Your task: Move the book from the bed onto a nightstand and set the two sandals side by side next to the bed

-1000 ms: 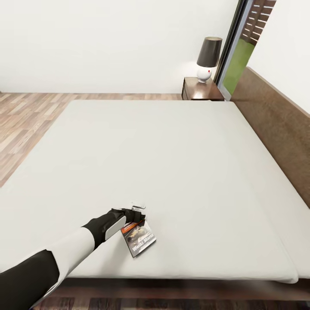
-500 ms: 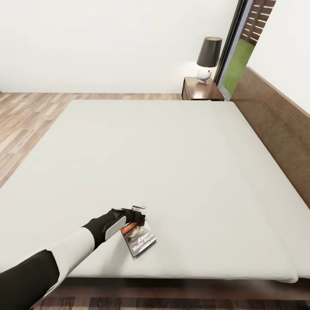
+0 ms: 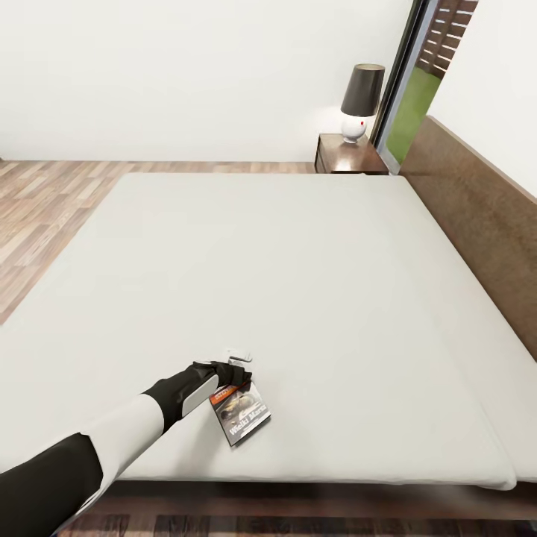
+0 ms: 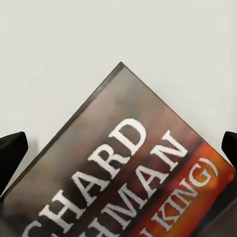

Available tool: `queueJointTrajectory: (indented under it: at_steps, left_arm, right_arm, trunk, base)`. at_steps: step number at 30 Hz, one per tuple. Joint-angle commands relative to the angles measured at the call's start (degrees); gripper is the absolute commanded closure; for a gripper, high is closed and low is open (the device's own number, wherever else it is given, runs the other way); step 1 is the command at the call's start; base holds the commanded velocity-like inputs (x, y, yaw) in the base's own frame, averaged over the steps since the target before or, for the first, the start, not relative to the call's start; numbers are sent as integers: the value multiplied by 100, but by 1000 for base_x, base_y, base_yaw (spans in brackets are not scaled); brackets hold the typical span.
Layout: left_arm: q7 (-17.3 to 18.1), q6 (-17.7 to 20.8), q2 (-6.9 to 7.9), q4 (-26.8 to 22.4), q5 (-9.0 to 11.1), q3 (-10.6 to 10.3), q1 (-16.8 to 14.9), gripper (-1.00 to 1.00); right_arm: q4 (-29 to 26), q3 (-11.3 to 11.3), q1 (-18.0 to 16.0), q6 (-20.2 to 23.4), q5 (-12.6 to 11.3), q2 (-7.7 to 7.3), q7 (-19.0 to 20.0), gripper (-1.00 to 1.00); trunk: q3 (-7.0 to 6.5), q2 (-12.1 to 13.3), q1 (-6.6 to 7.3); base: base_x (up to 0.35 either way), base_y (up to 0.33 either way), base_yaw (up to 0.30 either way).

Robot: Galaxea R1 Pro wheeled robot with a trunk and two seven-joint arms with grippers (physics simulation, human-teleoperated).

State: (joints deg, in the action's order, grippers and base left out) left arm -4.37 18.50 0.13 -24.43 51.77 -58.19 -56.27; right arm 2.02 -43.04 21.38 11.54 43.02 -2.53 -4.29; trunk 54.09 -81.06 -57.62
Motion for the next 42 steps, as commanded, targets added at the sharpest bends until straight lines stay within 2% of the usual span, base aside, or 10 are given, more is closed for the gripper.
queueJointTrajectory:
  at_steps: [1,20,24,42]
  left_arm:
    - [-29,20,5,-3,167,-35,2,-100]
    - [-29,13,6,-6,167,-35,2,-100]
    - [-29,13,7,-2,167,-35,2,-100]
    - [-30,13,5,-3,167,-35,2,-100]
  right_arm:
    - [9,-46,-2,6,55,-2,-21,-100]
    - [9,-14,-2,6,53,-2,-19,-100]
    - [9,10,-2,6,52,-2,-21,-100]
    - [9,31,-2,8,49,-2,-21,-100]
  trunk:
    - [4,-1,-2]
    - [4,-1,-2]
    - [76,-162,-89]
    - [76,-162,-89]
  base:
    - [0,0,0]
    - [0,0,0]
    - [0,0,0]
    - [0,0,0]
